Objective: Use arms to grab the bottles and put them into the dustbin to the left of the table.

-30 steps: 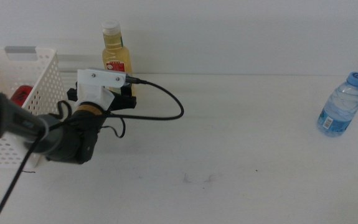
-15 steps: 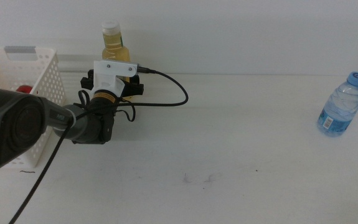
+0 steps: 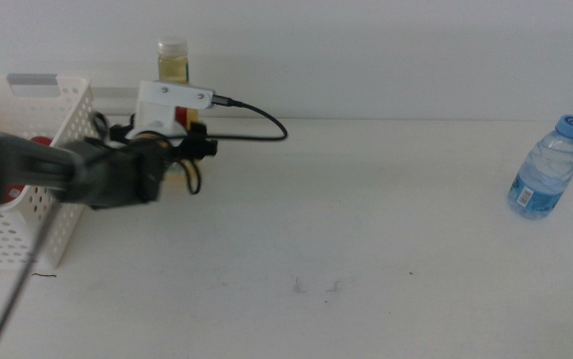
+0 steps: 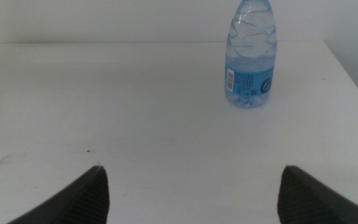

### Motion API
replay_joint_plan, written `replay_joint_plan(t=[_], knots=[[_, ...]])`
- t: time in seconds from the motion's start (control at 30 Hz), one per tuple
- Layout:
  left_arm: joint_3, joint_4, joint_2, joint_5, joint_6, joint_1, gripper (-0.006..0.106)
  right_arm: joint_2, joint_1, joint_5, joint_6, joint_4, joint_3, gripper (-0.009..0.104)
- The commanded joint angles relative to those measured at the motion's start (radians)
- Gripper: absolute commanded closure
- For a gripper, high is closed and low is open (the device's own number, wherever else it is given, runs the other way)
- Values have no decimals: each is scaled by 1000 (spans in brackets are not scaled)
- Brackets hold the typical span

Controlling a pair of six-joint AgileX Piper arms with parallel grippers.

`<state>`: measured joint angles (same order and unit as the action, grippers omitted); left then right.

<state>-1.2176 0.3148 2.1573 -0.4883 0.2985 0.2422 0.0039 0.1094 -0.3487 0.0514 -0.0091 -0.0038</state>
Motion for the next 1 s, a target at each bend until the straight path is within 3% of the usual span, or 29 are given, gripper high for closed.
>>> replay_joint_plan(t=[0.0,0.17,0.27,0.43,0.57,0.77,0.97], knots=[[74,26,-174,167,37,-3,102,-4,-10,11,-4,-11,4,10],[117,26,-485,819,33,-3,102,-4,-10,11,-4,-11,4,10],[107,-31,-606,974,-64,-14,102,-4,-10,11,-4,-11,4,10],[-75,-186,-612,1328,-188,-127,102,-4,-10,11,-4,-11,4,10],[-302,-193,-535,1611,-111,-256,102,-4,-10,11,-4,-11,4,10],[-563,-191,-394,1709,-18,-414,102,-4,-10,11,-4,-11,4,10],[-590,-171,-285,1709,71,-484,102,-4,-10,11,-4,-11,4,10]])
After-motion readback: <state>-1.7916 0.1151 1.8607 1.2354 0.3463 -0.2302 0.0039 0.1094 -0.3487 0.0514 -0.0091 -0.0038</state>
